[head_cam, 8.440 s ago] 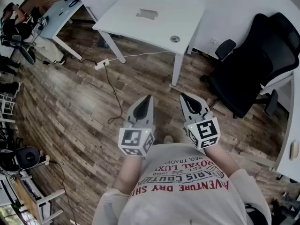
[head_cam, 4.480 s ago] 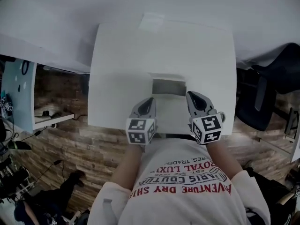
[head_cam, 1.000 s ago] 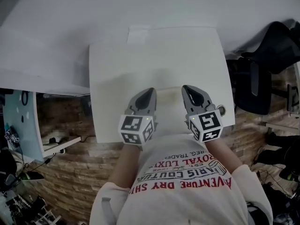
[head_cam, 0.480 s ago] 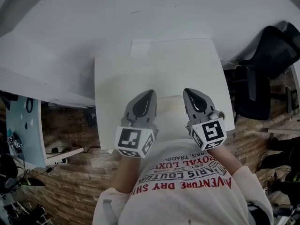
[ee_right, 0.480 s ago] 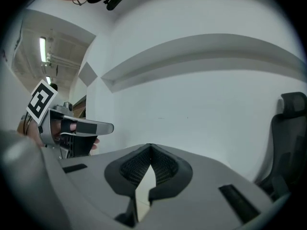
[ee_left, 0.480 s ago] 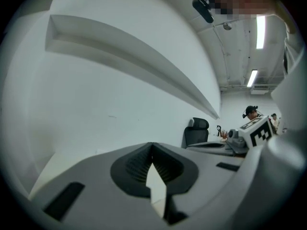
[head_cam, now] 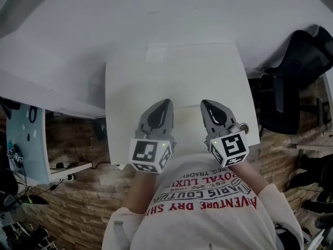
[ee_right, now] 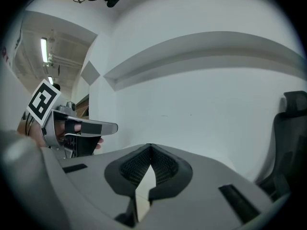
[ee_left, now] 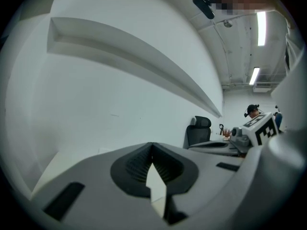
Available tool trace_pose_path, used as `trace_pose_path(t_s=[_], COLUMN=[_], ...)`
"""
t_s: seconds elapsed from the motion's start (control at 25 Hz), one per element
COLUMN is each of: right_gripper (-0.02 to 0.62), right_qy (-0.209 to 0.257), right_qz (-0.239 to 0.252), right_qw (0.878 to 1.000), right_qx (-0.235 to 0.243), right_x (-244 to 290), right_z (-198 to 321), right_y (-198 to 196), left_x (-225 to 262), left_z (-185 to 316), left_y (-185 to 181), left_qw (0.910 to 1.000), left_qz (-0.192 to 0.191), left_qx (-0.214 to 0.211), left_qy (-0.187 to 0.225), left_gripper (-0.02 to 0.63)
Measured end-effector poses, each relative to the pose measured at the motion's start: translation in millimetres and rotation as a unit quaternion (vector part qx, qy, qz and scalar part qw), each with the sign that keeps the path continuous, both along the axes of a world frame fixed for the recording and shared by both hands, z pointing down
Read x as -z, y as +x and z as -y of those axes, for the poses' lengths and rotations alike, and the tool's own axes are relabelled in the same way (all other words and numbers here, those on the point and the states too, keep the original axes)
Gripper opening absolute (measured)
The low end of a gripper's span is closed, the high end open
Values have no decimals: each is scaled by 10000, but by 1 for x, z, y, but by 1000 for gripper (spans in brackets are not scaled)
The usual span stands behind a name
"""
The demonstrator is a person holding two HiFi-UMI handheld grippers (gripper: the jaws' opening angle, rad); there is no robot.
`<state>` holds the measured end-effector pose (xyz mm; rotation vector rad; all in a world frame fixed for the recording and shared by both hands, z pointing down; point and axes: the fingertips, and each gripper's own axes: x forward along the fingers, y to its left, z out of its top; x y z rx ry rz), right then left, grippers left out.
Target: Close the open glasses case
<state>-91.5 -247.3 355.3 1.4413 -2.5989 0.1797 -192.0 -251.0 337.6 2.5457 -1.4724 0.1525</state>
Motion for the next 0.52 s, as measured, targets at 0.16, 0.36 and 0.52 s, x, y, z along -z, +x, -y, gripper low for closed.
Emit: trace_pose_path(t_s=[0.16,0.36,0.52], right_gripper=[12,12,12], right_qy=[-42,-103,-126], right_qz=[-16,-31,-61], right_qw=[10000,9999,9999], right_qx=[31,45,17], right_x=[-2,-5,-8], right_z=[-2,-3,-3], right_y=[0,0,2], left_x=[-1,-2,-3], left_z=[-2,-2,-2], left_y=[2,3,5], left_qw=[10000,10000,10000], left_qz=[36,-32,-11], left_qx=[0,-11,-12], left_qy=[-10,-67,-61], left_gripper=[5,5,5])
